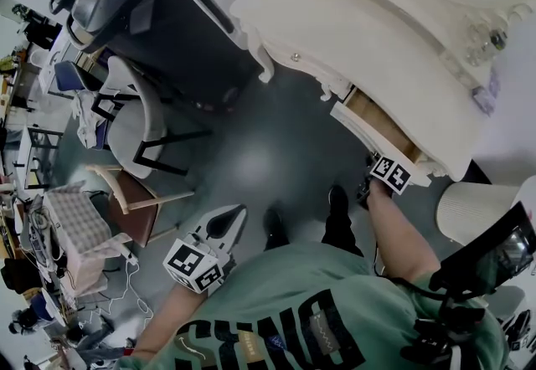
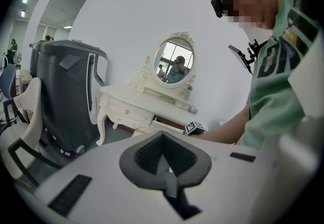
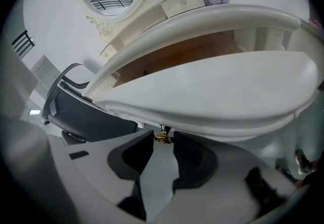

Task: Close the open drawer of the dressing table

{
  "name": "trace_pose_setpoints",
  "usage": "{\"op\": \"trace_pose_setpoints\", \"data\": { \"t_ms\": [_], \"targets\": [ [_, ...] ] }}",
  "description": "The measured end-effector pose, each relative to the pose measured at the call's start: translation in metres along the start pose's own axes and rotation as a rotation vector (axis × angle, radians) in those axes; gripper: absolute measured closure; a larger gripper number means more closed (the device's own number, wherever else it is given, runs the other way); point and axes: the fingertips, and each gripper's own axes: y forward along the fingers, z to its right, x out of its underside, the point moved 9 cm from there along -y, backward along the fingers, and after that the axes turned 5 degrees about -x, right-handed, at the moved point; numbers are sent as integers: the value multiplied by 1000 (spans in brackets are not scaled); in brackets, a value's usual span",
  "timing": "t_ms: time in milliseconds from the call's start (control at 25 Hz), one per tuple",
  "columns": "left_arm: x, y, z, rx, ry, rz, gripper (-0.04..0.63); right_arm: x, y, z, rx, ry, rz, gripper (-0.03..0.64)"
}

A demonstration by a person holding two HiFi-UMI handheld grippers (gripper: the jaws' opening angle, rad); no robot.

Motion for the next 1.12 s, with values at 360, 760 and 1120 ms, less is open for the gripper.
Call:
{"op": "trace_pose_setpoints", "data": {
  "t_ms": [360, 760, 1120],
  "targets": [
    [-7, 10, -3, 2, 1, -9, 597, -16, 5, 3, 11, 2, 25, 489],
    [-14, 22, -8, 1, -6, -14, 597, -34, 12, 6, 23, 3, 44, 488],
    [-17, 29, -10, -2, -11, -14, 597, -46, 17, 8, 36, 6, 60, 488]
  ]
}}
